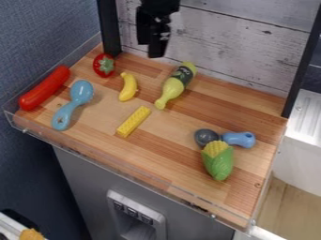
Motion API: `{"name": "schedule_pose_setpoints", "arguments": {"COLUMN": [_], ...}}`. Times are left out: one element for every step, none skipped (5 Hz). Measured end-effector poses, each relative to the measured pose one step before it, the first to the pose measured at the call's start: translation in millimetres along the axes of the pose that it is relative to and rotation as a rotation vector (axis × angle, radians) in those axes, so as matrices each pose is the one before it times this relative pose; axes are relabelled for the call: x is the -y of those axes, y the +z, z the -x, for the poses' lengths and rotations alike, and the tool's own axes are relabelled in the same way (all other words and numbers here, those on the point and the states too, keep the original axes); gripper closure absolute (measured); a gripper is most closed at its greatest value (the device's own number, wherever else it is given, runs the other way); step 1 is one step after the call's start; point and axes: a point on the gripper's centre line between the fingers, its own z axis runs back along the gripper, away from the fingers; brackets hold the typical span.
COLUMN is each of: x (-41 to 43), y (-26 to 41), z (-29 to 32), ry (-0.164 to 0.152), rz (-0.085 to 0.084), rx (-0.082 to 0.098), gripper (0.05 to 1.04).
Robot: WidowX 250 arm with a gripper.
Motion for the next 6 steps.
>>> {"name": "schedule_pose_setpoints", "arguments": {"x": [-23.21, -8.64, -3.76, 1.66, -6.94, 1.94], "y": [-2.64, -1.67, -2.09, -9.9, -20.99, -21.46], "z": [18.28, 25.7, 14.63, 0.99, 5.84, -1.64], "ry": [-0.1474, 0.0093, 0.1162, 0.154, 0.1447, 0.0221], "rz": [-0.0147, 0.0012, 0.0061, 0.0025, 0.0027, 0.0138], "rx": [0.0067, -0.0038, 0.0005, 0.0012, 0.0013, -0.0024], "gripper": [0.091, 0.092, 0.09, 0.088, 0.088, 0.088]}}
